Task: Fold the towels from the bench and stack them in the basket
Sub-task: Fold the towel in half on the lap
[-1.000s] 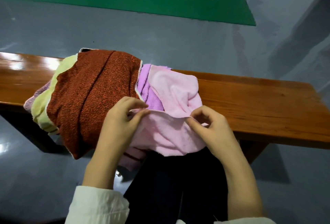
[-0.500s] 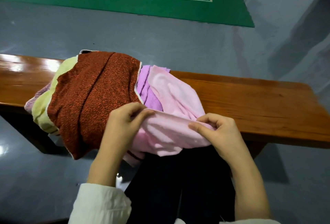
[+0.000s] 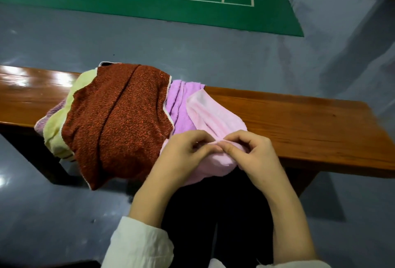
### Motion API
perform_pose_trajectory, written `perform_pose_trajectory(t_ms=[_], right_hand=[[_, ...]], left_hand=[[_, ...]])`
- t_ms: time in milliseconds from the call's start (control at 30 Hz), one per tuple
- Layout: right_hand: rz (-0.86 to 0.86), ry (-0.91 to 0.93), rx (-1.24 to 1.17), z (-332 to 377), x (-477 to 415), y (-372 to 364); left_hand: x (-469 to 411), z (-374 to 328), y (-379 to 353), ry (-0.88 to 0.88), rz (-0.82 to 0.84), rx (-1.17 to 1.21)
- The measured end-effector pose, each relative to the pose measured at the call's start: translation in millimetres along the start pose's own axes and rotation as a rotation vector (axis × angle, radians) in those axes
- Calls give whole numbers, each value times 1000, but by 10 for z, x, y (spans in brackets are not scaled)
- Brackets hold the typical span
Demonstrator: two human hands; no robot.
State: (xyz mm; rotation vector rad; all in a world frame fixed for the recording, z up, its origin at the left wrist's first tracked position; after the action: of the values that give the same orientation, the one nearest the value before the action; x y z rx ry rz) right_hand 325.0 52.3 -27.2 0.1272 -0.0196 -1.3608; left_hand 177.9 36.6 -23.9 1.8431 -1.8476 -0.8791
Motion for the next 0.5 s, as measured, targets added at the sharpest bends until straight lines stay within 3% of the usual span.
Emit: perform_pose_trajectory(t_ms=[133, 267, 367, 500], right_hand=[[-41, -32, 64, -47, 16, 204], [-59, -56, 79, -68, 23, 281], [-63, -26, 32, -18, -16, 208], [-5, 38, -23, 86, -119, 10]], left_hand=[[29, 264, 297, 43, -199, -82], [118, 493, 525, 157, -286, -160], [110, 418, 490, 145, -243, -130], [-22, 16, 60, 2, -25, 26]])
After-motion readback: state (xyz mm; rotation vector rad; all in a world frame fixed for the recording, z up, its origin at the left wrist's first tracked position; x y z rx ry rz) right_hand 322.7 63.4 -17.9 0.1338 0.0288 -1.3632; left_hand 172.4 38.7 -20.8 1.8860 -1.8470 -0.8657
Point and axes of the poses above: each hand's wrist, its own x-axis away from the middle knuckle, its own y-axis out of the back of the hand, z = x × y, the point moved 6 cm from there along -x, towards the middle knuckle, and after that the axes turned 13 degrees about -x, right-handed, at the moved point
